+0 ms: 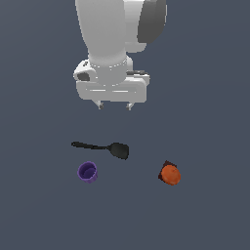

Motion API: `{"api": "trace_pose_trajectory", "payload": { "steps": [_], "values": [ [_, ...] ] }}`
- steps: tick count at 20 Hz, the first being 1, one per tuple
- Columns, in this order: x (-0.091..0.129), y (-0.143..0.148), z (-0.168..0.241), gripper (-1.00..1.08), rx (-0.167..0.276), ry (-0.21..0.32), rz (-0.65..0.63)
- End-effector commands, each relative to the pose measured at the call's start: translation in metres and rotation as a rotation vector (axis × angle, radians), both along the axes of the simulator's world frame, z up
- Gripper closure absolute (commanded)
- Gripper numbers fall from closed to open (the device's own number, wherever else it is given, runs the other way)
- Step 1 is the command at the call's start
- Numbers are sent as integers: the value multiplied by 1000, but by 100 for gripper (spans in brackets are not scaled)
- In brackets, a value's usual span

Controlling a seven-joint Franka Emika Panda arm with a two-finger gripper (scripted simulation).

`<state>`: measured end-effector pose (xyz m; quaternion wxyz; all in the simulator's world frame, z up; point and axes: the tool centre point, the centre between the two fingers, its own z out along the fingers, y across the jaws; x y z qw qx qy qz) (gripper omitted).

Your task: Pick up a designated object from a clutter of objects.

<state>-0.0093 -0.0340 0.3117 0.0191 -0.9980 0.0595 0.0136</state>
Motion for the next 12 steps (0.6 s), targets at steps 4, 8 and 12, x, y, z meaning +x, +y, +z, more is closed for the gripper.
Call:
{"api": "trace_pose_trajectory", "payload": {
  "steps": [4,8,12],
  "values": [
    [0,-1,0,-20,-1,0,4],
    [0,-5,0,-20,-1,-2,15],
    [0,-5,0,-20,-2,-2,16]
  ]
}}
